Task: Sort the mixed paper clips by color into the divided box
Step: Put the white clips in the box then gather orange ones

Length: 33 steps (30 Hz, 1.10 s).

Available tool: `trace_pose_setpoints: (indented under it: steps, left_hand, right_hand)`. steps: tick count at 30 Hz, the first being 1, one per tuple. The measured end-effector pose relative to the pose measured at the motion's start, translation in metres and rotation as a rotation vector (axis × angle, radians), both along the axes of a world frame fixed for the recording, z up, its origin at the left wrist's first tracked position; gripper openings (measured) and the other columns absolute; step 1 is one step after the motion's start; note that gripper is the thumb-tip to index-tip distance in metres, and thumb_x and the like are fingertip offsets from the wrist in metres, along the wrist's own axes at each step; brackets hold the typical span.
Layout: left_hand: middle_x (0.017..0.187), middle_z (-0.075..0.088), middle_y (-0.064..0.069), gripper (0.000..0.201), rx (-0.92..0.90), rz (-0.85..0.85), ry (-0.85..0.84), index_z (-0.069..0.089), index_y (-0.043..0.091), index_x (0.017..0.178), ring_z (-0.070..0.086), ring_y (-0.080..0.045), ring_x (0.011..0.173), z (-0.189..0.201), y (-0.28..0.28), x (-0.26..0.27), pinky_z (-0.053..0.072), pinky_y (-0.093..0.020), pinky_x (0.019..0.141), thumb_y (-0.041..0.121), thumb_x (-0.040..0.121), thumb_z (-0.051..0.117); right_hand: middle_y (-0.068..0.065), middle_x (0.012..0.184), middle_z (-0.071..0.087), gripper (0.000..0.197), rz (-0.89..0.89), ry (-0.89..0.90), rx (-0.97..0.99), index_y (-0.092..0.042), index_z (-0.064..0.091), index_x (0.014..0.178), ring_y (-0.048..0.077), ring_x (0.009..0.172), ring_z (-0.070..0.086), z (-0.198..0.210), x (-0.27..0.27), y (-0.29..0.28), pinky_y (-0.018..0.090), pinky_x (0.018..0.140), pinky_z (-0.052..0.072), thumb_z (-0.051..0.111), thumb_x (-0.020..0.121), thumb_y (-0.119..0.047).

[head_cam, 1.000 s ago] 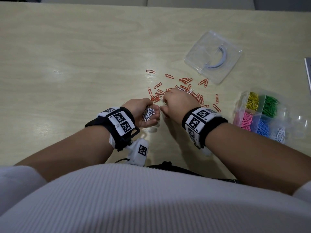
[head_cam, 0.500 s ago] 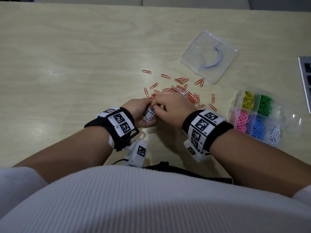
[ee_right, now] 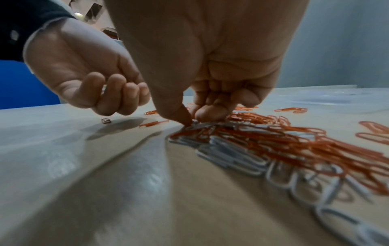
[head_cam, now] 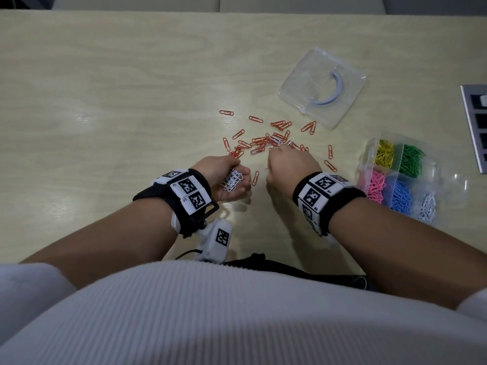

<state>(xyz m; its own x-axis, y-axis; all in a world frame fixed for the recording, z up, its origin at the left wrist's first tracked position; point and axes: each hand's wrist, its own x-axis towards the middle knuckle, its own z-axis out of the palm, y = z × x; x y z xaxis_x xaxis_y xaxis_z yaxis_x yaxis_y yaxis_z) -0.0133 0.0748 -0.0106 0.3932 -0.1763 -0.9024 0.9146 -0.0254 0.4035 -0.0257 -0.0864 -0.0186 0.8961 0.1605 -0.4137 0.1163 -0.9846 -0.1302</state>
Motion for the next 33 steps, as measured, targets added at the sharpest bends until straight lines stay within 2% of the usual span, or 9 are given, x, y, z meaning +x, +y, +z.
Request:
trace_pose_setpoints:
  steps: [3,7,10,12,15,19,23,28,33]
  left_hand:
    - [0.063,0.062,-0.009,0.038,0.012,-0.016,-0.009,0.062,0.007,0.078,0.061,-0.015,0.051,0.000,-0.004,0.000,0.055,-0.024,0.052,0.026,0.101,0.037]
    - [0.067,0.064,-0.013,0.033,0.047,-0.047,-0.053,0.061,0.005,0.082,0.063,-0.021,0.060,0.000,-0.013,-0.002,0.057,-0.029,0.054,0.024,0.100,0.041]
    - [0.080,0.063,-0.015,0.021,0.047,-0.064,-0.089,0.062,0.003,0.091,0.063,-0.026,0.067,-0.001,-0.021,-0.004,0.059,-0.035,0.061,0.018,0.094,0.048]
    - [0.075,0.063,-0.013,0.023,0.005,-0.056,-0.062,0.062,0.003,0.090,0.063,-0.022,0.064,-0.001,-0.025,-0.004,0.057,-0.033,0.064,0.019,0.096,0.046]
    - [0.065,0.061,-0.008,0.038,-0.031,-0.054,-0.004,0.061,0.009,0.078,0.059,-0.015,0.055,0.000,-0.029,-0.004,0.054,-0.024,0.055,0.027,0.101,0.037]
    - [0.065,0.061,-0.008,0.038,-0.025,-0.049,0.007,0.060,0.010,0.077,0.059,-0.016,0.057,-0.001,-0.030,-0.004,0.054,-0.025,0.059,0.027,0.101,0.036]
    - [0.064,0.061,-0.009,0.037,-0.020,-0.046,0.006,0.060,0.009,0.077,0.060,-0.017,0.055,0.000,-0.032,-0.004,0.055,-0.026,0.059,0.026,0.101,0.037]
    - [0.062,0.061,-0.009,0.037,-0.007,-0.048,0.006,0.059,0.009,0.078,0.060,-0.017,0.052,0.002,-0.035,-0.004,0.055,-0.026,0.058,0.026,0.101,0.036]
    - [0.060,0.061,-0.009,0.037,0.003,-0.056,-0.011,0.059,0.008,0.078,0.060,-0.017,0.051,0.005,-0.035,-0.003,0.055,-0.029,0.065,0.026,0.101,0.037]
  right_hand:
    - [0.006,0.113,0.057,0.027,0.019,0.018,0.001,-0.017,0.057,0.112,0.027,0.102,0.058,0.005,0.000,0.001,0.037,0.086,0.045,0.052,0.088,-0.030]
    - [-0.004,0.091,0.052,0.009,0.007,0.002,0.303,-0.024,0.053,0.083,0.018,0.086,0.054,0.020,-0.007,0.005,0.034,0.078,0.045,0.058,0.082,-0.032]
    - [-0.006,0.092,0.055,0.006,0.062,-0.026,0.398,-0.025,0.061,0.087,0.017,0.089,0.054,0.025,-0.012,0.008,0.030,0.080,0.044,0.056,0.084,-0.025]
    - [-0.005,0.096,0.058,0.012,-0.042,-0.066,0.437,-0.024,0.064,0.092,0.017,0.090,0.054,0.022,-0.013,0.000,0.030,0.081,0.044,0.053,0.088,-0.021]
    - [-0.004,0.098,0.053,0.020,-0.249,-0.093,0.346,-0.027,0.063,0.095,0.021,0.091,0.055,0.014,-0.010,-0.029,0.034,0.082,0.046,0.047,0.089,-0.017]
    - [0.001,0.111,0.053,0.036,-0.151,0.016,0.115,-0.034,0.060,0.116,0.026,0.101,0.056,0.007,-0.011,-0.055,0.038,0.090,0.043,0.045,0.091,-0.012]
    - [0.002,0.113,0.052,0.036,-0.229,-0.034,0.139,-0.031,0.059,0.119,0.027,0.101,0.055,0.005,-0.011,-0.058,0.036,0.090,0.042,0.045,0.090,-0.014]
    - [0.001,0.107,0.055,0.021,-0.158,-0.059,0.104,-0.024,0.061,0.108,0.024,0.099,0.057,0.003,-0.009,-0.050,0.037,0.088,0.040,0.051,0.091,-0.033]
    - [0.003,0.108,0.057,0.040,-0.146,-0.085,0.056,-0.019,0.057,0.111,0.025,0.101,0.057,-0.004,-0.003,-0.037,0.039,0.089,0.039,0.048,0.090,-0.052]
